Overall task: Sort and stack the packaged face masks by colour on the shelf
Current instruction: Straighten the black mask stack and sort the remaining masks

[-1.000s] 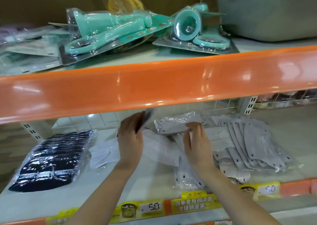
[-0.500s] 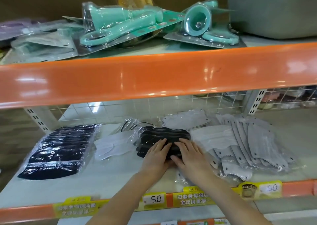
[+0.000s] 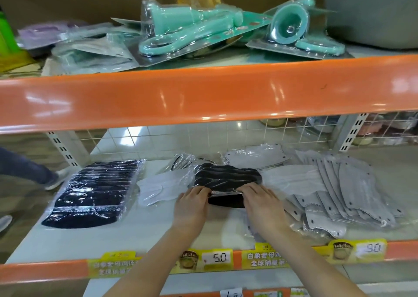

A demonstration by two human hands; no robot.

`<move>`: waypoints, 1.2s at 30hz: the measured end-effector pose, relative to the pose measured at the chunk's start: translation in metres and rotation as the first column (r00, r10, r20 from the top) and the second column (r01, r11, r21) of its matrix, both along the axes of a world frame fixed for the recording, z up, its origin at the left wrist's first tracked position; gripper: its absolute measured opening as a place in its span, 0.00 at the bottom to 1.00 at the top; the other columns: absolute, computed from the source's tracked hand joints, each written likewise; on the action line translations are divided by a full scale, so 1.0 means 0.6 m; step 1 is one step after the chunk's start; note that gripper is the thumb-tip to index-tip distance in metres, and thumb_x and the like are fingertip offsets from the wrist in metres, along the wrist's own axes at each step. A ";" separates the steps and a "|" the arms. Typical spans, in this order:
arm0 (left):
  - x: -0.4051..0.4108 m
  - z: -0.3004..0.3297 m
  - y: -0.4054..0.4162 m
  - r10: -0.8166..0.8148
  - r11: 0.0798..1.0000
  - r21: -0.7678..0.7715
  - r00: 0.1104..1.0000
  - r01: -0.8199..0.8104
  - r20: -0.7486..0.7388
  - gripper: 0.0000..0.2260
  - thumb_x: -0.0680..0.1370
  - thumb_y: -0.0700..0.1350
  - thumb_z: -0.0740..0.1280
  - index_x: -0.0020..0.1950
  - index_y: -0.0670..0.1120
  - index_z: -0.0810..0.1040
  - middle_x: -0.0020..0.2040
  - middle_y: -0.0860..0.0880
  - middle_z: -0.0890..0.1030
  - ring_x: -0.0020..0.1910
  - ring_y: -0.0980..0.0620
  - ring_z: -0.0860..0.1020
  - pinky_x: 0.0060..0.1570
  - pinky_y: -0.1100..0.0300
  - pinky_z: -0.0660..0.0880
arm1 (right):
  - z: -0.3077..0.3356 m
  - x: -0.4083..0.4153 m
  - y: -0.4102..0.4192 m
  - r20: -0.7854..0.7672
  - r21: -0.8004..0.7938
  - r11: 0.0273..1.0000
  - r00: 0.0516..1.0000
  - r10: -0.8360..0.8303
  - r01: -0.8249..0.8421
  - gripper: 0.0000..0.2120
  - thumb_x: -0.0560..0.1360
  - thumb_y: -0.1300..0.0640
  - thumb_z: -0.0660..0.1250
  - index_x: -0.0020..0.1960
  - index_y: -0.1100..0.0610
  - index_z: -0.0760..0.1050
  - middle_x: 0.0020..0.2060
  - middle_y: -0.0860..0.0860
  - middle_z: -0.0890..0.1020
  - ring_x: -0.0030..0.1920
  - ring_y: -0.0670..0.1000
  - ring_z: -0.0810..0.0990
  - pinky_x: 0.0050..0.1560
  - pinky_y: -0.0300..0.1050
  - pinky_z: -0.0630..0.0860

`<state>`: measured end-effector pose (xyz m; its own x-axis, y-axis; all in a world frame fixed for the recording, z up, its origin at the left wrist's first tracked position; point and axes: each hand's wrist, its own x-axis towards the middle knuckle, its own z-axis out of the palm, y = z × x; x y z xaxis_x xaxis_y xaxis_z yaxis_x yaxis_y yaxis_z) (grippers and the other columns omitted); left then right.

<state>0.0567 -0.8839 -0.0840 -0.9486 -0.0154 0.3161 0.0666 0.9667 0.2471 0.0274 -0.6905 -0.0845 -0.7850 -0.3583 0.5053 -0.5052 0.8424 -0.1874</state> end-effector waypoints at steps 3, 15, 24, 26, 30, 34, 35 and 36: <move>-0.001 0.015 -0.031 0.015 1.000 -0.012 0.998 -0.016 -0.058 0.07 0.73 0.42 0.71 0.49 0.50 0.82 0.44 0.53 0.83 0.45 0.47 0.81 0.41 0.54 0.74 | 0.003 0.007 -0.025 -0.049 -0.047 0.998 0.998 0.034 -0.037 0.19 0.59 0.68 0.77 0.48 0.56 0.81 0.43 0.50 0.81 0.39 0.54 0.81 0.38 0.48 0.78; 0.020 0.052 -0.202 -0.045 0.992 -0.125 0.909 -0.008 -0.415 0.11 0.75 0.46 0.61 0.36 0.47 0.80 0.33 0.52 0.80 0.33 0.49 0.78 0.32 0.58 0.73 | 0.016 0.028 -0.200 -0.086 -0.135 0.990 0.996 0.013 -0.024 0.09 0.72 0.56 0.61 0.42 0.55 0.79 0.37 0.49 0.79 0.37 0.53 0.79 0.36 0.47 0.75; 0.064 0.051 -0.358 0.055 0.994 -0.057 0.872 -0.095 -0.486 0.10 0.75 0.46 0.62 0.42 0.45 0.82 0.39 0.51 0.82 0.39 0.48 0.79 0.40 0.58 0.66 | 0.023 0.049 -0.334 -0.106 -0.164 0.973 0.984 0.145 -0.161 0.12 0.74 0.55 0.57 0.47 0.56 0.79 0.43 0.49 0.80 0.43 0.53 0.79 0.43 0.45 0.74; 0.076 0.051 -0.394 0.060 0.993 -0.057 0.865 -0.102 -0.499 0.09 0.75 0.44 0.61 0.44 0.45 0.81 0.40 0.51 0.82 0.41 0.49 0.77 0.40 0.57 0.67 | 0.020 0.056 -0.362 -0.103 -0.152 0.967 0.976 0.191 -0.205 0.13 0.74 0.55 0.57 0.49 0.55 0.79 0.45 0.48 0.80 0.45 0.52 0.79 0.44 0.45 0.74; 0.102 0.047 -0.459 0.025 0.996 -0.054 0.829 -0.066 -0.559 0.08 0.74 0.41 0.62 0.44 0.43 0.81 0.43 0.50 0.82 0.46 0.51 0.74 0.44 0.58 0.66 | 0.010 0.071 -0.412 -0.113 -0.134 0.951 0.958 0.264 -0.278 0.13 0.73 0.57 0.58 0.52 0.55 0.77 0.47 0.49 0.80 0.47 0.49 0.73 0.47 0.41 0.66; 0.129 0.023 -0.516 -0.028 0.996 -0.083 0.839 -0.021 -0.544 0.07 0.72 0.38 0.63 0.46 0.45 0.78 0.44 0.51 0.82 0.48 0.50 0.76 0.47 0.57 0.67 | -0.009 0.088 -0.451 -0.038 -0.101 0.947 0.952 0.302 -0.305 0.14 0.73 0.55 0.57 0.55 0.53 0.76 0.50 0.46 0.79 0.49 0.47 0.74 0.51 0.39 0.68; 0.137 0.016 -0.528 -0.028 0.997 -0.079 0.852 -0.016 -0.523 0.07 0.72 0.39 0.63 0.47 0.46 0.78 0.45 0.51 0.82 0.48 0.49 0.77 0.48 0.57 0.67 | -0.014 0.093 -0.460 -0.016 -0.097 0.950 0.955 0.296 -0.296 0.14 0.74 0.54 0.56 0.54 0.52 0.77 0.50 0.45 0.79 0.50 0.46 0.74 0.52 0.39 0.69; 0.144 0.010 -0.537 -0.025 0.997 -0.074 0.863 -0.014 -0.504 0.07 0.73 0.39 0.63 0.47 0.45 0.79 0.45 0.51 0.82 0.48 0.49 0.77 0.48 0.57 0.68 | -0.017 0.099 -0.467 -0.002 -0.091 0.952 0.956 0.294 -0.293 0.14 0.74 0.54 0.56 0.54 0.52 0.77 0.50 0.45 0.79 0.51 0.46 0.74 0.52 0.39 0.69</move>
<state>0.1433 -1.2060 -0.0781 -0.6594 0.0311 0.7512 0.1688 0.9798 0.1077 0.0865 -0.9710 -0.0948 -0.6579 -0.5277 0.5374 -0.7251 0.6368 -0.2623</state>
